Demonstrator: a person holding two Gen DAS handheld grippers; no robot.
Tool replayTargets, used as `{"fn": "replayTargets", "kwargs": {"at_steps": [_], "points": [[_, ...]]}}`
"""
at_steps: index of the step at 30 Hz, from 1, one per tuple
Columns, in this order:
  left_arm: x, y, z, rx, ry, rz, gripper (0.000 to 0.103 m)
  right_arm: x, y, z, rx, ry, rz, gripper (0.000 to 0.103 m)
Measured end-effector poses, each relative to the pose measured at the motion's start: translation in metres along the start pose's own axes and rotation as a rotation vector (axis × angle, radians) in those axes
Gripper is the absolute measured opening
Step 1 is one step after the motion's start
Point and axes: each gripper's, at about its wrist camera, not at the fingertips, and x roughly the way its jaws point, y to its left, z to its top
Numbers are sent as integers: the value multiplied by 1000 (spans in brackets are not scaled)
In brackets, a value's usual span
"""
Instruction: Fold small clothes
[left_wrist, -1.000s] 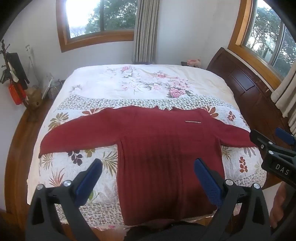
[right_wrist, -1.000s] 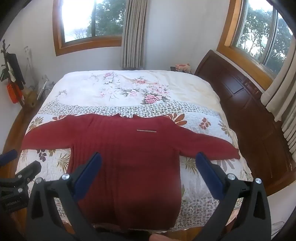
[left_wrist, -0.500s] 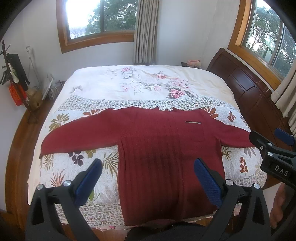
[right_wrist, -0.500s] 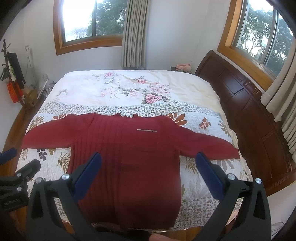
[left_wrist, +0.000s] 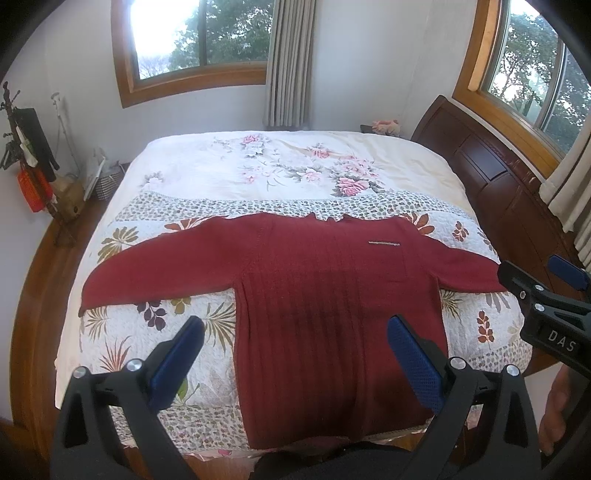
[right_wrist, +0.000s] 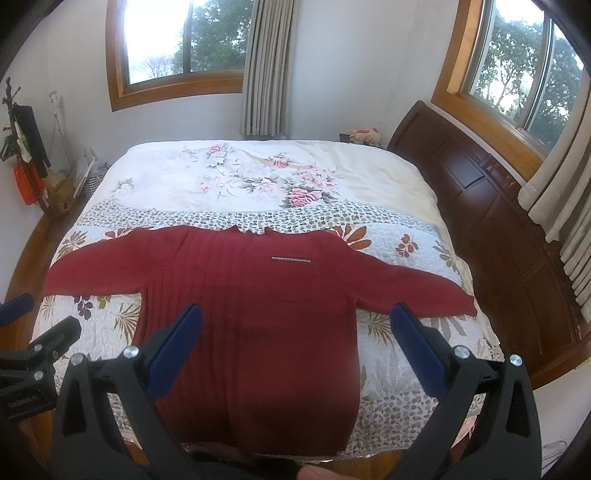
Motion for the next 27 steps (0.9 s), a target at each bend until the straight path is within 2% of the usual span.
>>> {"fn": "replayTargets", "kwargs": {"at_steps": [27], "points": [[-2,-3,-4,1,-1,0,100,0,-1,1,3,2,-6,101]]}}
